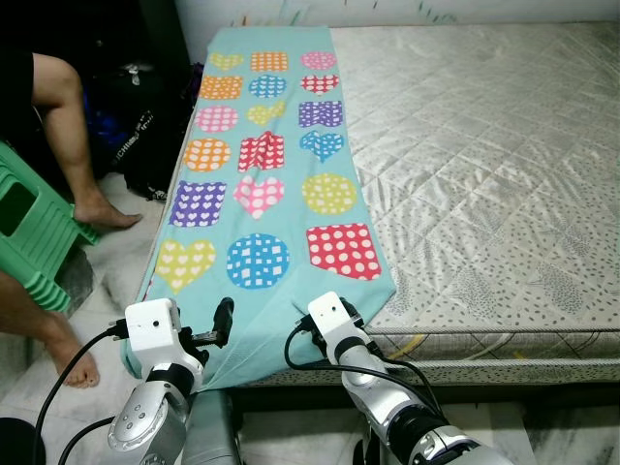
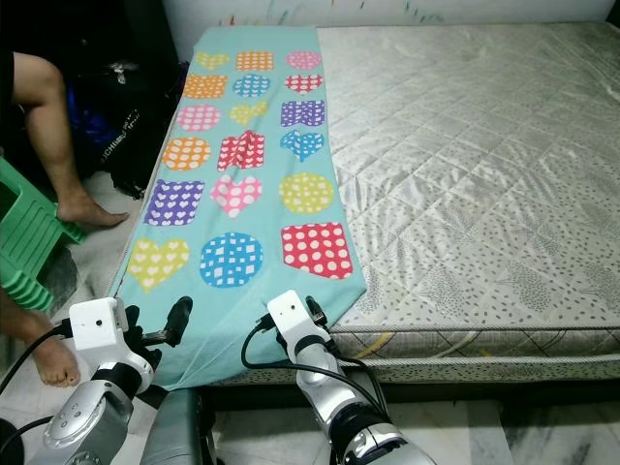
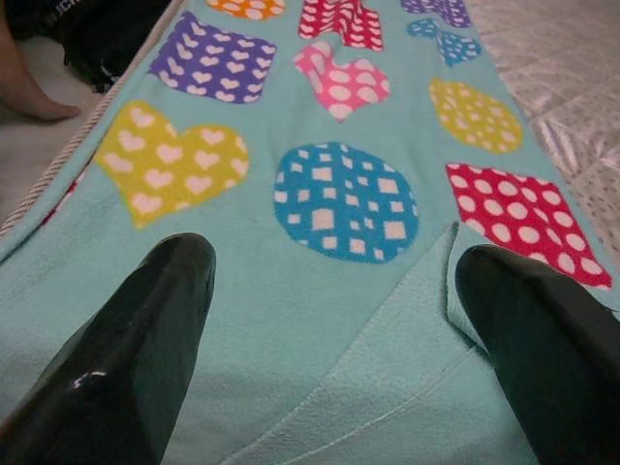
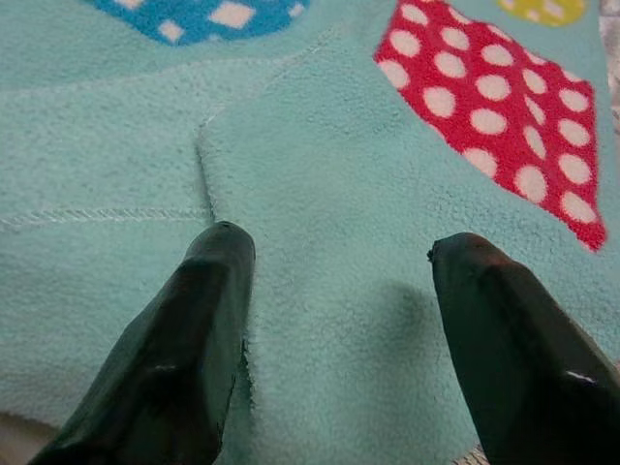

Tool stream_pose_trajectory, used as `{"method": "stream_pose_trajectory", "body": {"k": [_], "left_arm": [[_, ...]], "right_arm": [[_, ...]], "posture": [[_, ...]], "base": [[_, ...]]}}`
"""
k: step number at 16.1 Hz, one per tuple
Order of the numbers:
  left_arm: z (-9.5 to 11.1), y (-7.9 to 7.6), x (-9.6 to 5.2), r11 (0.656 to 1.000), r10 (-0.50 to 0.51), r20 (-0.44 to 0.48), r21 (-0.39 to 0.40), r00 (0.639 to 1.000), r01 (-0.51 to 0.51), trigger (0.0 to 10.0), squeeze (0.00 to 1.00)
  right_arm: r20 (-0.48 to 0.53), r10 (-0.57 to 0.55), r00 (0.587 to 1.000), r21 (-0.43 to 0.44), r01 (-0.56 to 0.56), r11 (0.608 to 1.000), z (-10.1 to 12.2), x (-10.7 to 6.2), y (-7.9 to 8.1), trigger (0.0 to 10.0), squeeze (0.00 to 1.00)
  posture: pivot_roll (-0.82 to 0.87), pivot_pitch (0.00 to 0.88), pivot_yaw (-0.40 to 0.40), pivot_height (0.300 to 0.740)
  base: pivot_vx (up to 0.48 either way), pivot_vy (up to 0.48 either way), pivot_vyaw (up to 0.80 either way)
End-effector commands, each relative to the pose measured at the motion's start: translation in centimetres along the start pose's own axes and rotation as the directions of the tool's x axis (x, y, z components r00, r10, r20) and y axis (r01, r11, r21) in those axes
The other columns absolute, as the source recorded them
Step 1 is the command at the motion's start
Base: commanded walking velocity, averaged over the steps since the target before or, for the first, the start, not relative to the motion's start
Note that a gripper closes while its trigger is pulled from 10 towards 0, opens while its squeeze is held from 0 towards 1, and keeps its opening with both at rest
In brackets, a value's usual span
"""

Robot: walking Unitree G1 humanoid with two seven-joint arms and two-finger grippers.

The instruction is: Clean up the room

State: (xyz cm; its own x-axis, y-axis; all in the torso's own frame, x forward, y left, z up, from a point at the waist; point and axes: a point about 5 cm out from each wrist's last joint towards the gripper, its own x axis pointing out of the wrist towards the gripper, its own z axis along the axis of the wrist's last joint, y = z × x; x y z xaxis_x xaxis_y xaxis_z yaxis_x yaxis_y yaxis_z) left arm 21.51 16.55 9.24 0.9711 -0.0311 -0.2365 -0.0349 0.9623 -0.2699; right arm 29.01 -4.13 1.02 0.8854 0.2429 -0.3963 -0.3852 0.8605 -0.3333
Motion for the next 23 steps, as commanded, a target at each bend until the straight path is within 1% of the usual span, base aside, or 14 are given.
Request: {"method": "stream_pose_trajectory", "body": {"k": [1,2,3,4,6,8,9,11,23], "left_arm": [[0.2,0.2,-0.2,1.0,0.016,-0.001,0.007,1.0,-0.016,10.0,0.0],[0.2,0.2,-0.2,1.0,0.017,-0.002,0.007,1.0,-0.017,10.0,0.0],[0.2,0.2,-0.2,1.0,0.018,-0.001,0.007,1.0,-0.018,10.0,0.0],[0.2,0.2,-0.2,1.0,0.018,0.0,0.006,1.0,-0.018,10.0,0.0],[0.3,0.2,-0.1,1.0,0.015,0.002,0.005,1.0,-0.015,10.0,0.0],[0.3,0.2,0.1,1.0,0.014,0.004,0.006,1.0,-0.014,10.0,0.0],[0.4,0.3,0.2,1.0,0.013,0.006,0.008,1.0,-0.013,10.0,0.0],[0.5,0.2,0.3,1.0,0.011,0.009,0.009,1.0,-0.012,10.0,0.0],[0.5,0.2,0.3,1.0,0.011,0.009,0.009,1.0,-0.012,10.0,0.0]], "right_arm": [[0.018,0.025,1.0,0.005,-0.025,1.0,0.7,0.1,0.6,0.4,0.0],[0.017,0.032,0.999,0.001,-0.032,0.999,0.6,0.1,0.8,0.3,0.0],[0.007,0.071,0.997,-0.022,-0.071,0.997,0.1,-0.2,1.4,9.1,0.0],[0.004,0.082,0.997,-0.022,-0.082,0.996,0.0,-0.3,1.6,8.9,0.0],[0.0,0.133,0.991,-0.05,-0.133,0.99,-0.2,-0.5,2.3,10.0,0.0],[0.007,0.164,0.986,-0.062,-0.163,0.985,-0.1,-0.5,2.7,10.0,0.0],[0.007,0.172,0.985,-0.065,-0.171,0.983,-0.1,-0.6,2.9,8.7,0.0],[0.005,0.166,0.986,-0.062,-0.165,0.984,-0.1,-0.6,2.8,0.0,0.0],[0.005,0.166,0.986,-0.062,-0.165,0.984,-0.1,-0.6,2.8,0.0,0.0]], "posture": [[0.03,0.144,0.022,0.585],[0.04,0.144,0.022,0.585],[0.04,0.143,0.021,0.585],[0.04,0.142,0.021,0.585],[0.03,0.139,0.023,0.585],[0.03,0.134,0.024,0.585],[0.03,0.132,0.025,0.585],[0.04,0.129,0.026,0.585],[0.04,0.129,0.026,0.585]], "base": [[0.0,0.0,0.0],[0.0,0.0,0.0],[0.0,0.0,0.0],[0.0,0.0,0.0],[0.0,0.0,0.0],[0.0,0.0,0.0],[0.0,0.0,0.0],[0.0,0.0,0.0],[0.0,0.0,0.0]]}}
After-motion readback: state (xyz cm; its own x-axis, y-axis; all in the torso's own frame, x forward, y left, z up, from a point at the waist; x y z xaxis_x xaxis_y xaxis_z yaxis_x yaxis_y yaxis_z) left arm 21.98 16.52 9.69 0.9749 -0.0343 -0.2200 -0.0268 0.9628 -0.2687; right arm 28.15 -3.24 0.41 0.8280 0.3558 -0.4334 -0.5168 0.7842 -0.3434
